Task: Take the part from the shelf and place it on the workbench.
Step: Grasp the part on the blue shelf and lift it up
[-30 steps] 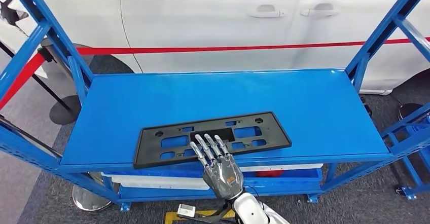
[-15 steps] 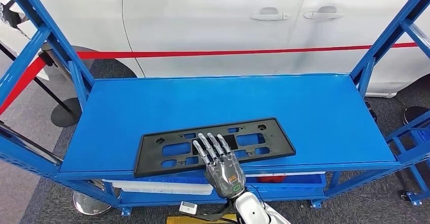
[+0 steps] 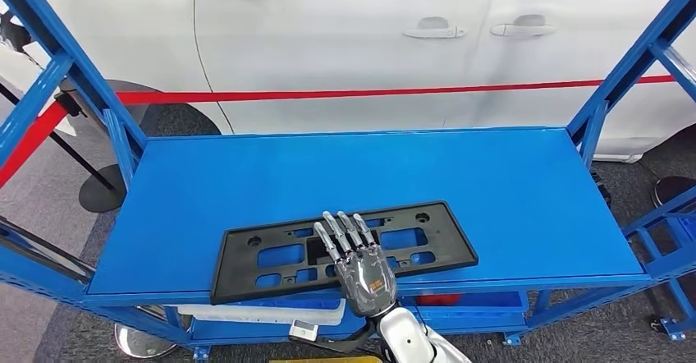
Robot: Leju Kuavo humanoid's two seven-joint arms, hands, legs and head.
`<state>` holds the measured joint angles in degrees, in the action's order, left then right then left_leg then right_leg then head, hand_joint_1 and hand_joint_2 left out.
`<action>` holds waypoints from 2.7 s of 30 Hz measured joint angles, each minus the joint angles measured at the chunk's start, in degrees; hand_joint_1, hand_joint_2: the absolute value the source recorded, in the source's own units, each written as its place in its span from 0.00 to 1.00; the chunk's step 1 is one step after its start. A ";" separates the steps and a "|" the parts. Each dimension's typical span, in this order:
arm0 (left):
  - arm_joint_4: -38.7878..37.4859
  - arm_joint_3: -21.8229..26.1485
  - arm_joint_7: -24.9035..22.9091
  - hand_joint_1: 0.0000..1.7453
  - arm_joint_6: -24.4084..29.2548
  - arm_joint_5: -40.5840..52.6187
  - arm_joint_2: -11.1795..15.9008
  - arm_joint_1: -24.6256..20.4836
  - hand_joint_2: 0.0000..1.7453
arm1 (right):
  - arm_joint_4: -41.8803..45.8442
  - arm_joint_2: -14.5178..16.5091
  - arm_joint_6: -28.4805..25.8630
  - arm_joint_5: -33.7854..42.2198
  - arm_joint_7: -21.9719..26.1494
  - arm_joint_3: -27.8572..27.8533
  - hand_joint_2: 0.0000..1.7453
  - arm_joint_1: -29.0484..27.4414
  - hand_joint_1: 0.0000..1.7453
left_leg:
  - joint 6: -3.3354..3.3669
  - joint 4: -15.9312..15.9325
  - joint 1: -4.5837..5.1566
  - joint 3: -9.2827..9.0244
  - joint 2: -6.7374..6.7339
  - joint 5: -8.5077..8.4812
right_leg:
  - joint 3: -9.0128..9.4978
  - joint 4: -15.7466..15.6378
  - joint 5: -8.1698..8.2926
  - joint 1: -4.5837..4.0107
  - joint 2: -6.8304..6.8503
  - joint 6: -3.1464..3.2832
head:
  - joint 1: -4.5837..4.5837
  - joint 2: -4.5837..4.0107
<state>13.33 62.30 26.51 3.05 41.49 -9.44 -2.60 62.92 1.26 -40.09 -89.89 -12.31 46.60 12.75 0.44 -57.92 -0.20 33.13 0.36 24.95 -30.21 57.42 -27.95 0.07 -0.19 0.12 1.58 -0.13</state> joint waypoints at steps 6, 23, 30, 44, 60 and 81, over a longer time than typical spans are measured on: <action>0.00 0.02 0.25 0.00 0.17 1.14 0.00 -0.05 0.00 | -1.52 0.16 0.01 0.01 0.15 -0.90 1.00 0.99 1.00 | 1.53 0.83 -0.41 -0.31 -0.13 -0.15 | -6.53 13.10 -6.80 0.48 0.04 -1.44 | -0.18 -0.01; 0.00 0.44 0.07 0.00 0.31 1.40 -0.02 0.02 0.00 | -3.31 1.09 0.17 -0.06 1.22 -3.79 1.00 1.22 1.00 | -1.83 -16.68 -0.54 7.26 -0.03 8.60 | -2.52 0.56 1.41 0.51 0.26 1.27 | -0.03 -0.01; 0.00 0.81 0.28 0.00 0.32 1.87 0.08 0.04 0.00 | -1.14 1.85 0.23 2.17 4.89 -6.98 1.00 -0.31 1.00 | -0.42 -0.82 0.00 0.22 0.08 0.57 | -2.25 1.31 0.86 0.14 -0.01 0.21 | -0.11 -0.01; -0.01 3.43 0.80 0.00 0.43 2.21 0.00 0.18 0.00 | 28.27 3.30 2.93 54.21 33.06 -16.07 1.00 -9.20 1.00 | 0.19 -0.16 -0.37 2.07 -0.27 -2.14 | 2.48 0.64 -2.20 0.51 0.07 -0.94 | -0.15 0.00; 0.00 5.43 0.49 0.00 1.41 2.29 0.13 -0.25 0.00 | 51.19 2.60 2.04 69.48 43.18 -16.91 1.00 -17.01 1.00 | 0.05 0.79 0.55 -6.01 -0.21 4.97 | -4.98 1.23 3.79 -0.02 0.61 0.59 | -0.07 0.01; 0.00 7.93 -3.03 0.00 6.57 2.62 -0.20 -0.59 0.00 | 61.89 0.96 7.14 78.36 51.03 -18.60 1.00 -26.70 1.00 | -1.99 -6.72 -0.63 3.31 -0.71 5.04 | 0.43 0.18 -0.46 1.20 0.58 0.84 | -0.21 -0.01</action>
<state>13.33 70.23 23.48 9.62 44.10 -9.64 -3.19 124.80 2.22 -32.95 -11.53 38.72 28.00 -13.95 -1.54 -64.65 -0.82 36.45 -0.35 29.99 -29.77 57.60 -28.41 1.27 0.38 0.96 1.37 -0.13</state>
